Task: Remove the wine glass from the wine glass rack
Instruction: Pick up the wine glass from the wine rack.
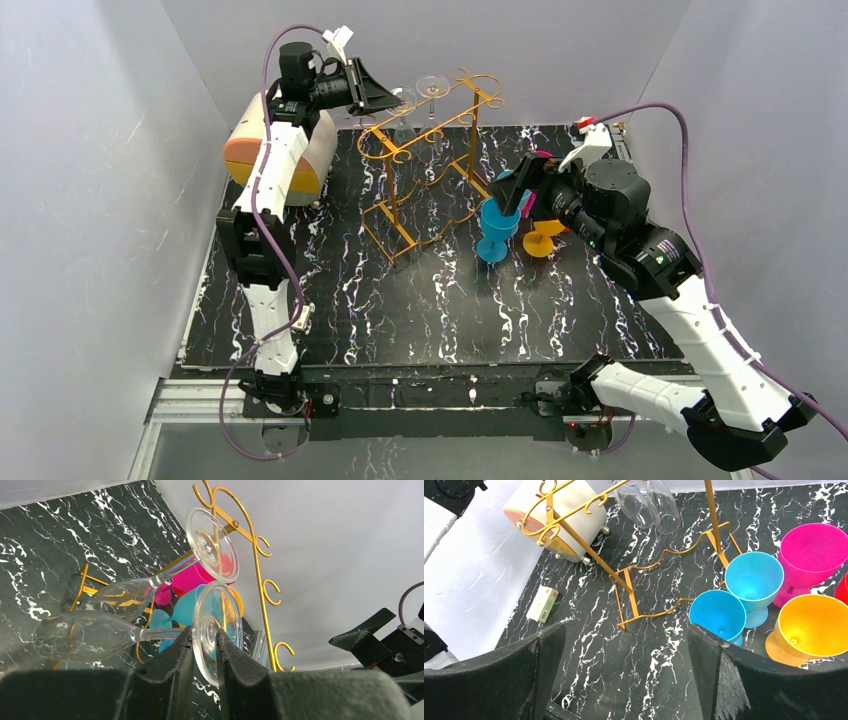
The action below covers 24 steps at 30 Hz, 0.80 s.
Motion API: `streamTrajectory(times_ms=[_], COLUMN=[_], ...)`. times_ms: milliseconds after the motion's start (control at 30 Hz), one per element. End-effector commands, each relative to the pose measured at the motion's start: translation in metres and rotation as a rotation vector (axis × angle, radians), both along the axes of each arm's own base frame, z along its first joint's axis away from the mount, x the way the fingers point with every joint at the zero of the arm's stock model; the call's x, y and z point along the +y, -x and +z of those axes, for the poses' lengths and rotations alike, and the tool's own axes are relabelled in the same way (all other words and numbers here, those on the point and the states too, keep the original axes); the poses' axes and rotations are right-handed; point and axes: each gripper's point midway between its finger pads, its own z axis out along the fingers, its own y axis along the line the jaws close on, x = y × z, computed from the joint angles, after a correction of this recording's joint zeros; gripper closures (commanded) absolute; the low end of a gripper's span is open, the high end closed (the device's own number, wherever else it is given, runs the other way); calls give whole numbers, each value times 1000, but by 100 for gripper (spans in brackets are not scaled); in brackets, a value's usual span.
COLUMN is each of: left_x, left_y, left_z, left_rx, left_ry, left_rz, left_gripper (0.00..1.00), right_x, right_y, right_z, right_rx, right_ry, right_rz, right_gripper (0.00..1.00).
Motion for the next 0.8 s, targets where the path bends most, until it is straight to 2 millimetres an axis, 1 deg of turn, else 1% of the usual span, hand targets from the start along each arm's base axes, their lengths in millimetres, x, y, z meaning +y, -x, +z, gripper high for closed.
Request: streamTrajectory(times_ms=[0,67,167,267,367,400,433,467,533,567,600,633,767], left_x=[8,14,15,15,15,15,15,15,15,15,15,15,15], left_y=[-6,-12,-20,-23,-23,-22,-22,-22,-21,-21,-21,-21,-21], left_z=[25,24,29,32,35,36,35,36,36,35,35,35,32], left_rx=[-73,-63,-48,-43,-50,-52,-50,-50,-52,-51,-51,-52,-45], left_ry=[6,4,28,44,45,45,45,46,45,43,43,42,38], left_rz=[38,79,126,129,129,129,130,128,125,125,126,126,126], left_gripper=[90,89,88,88,88,86,81,79,78,76,72,71,86], right_x=[-4,-5,-5,-3,3,5,6,7,9,9,9,9,8], right_y=[1,1,1,-2,-3,-3,-3,-3,-3,-3,-2,-2,-3], right_z=[21,20,15,7,5,5,5,4,3,3,3,2,1], right_rx=[-43,-45,-39,-24,-13,-11,-9,-7,-3,-1,-2,0,2], right_ry=[-37,-37,-26,-12,-6,-6,-8,-7,-7,-6,-7,-5,-3], right_rz=[-15,-19,-20,-16,4,11,17,24,31,32,34,33,27], right_gripper=[1,1,1,1,1,1,1,1,1,1,1,1,1])
